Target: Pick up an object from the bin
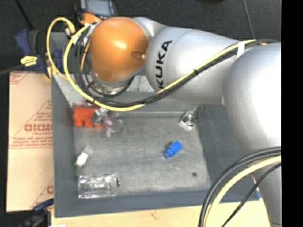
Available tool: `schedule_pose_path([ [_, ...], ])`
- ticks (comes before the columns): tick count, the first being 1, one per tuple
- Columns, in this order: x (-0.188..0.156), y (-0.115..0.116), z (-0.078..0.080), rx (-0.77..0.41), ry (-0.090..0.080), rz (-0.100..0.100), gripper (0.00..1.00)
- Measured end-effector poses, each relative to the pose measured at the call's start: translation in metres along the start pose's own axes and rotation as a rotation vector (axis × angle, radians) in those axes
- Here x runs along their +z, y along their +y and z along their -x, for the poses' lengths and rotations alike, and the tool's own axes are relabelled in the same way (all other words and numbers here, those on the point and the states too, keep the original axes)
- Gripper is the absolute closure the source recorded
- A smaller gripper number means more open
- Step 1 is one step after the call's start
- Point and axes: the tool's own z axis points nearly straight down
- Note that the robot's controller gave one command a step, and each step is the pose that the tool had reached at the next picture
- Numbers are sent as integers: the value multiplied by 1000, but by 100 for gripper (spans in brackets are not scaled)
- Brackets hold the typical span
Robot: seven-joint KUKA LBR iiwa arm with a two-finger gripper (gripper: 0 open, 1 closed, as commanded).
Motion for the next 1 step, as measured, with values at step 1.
schedule_pose_path([
  [1, -71, 2, 16, -7, 0, 0, 100],
])
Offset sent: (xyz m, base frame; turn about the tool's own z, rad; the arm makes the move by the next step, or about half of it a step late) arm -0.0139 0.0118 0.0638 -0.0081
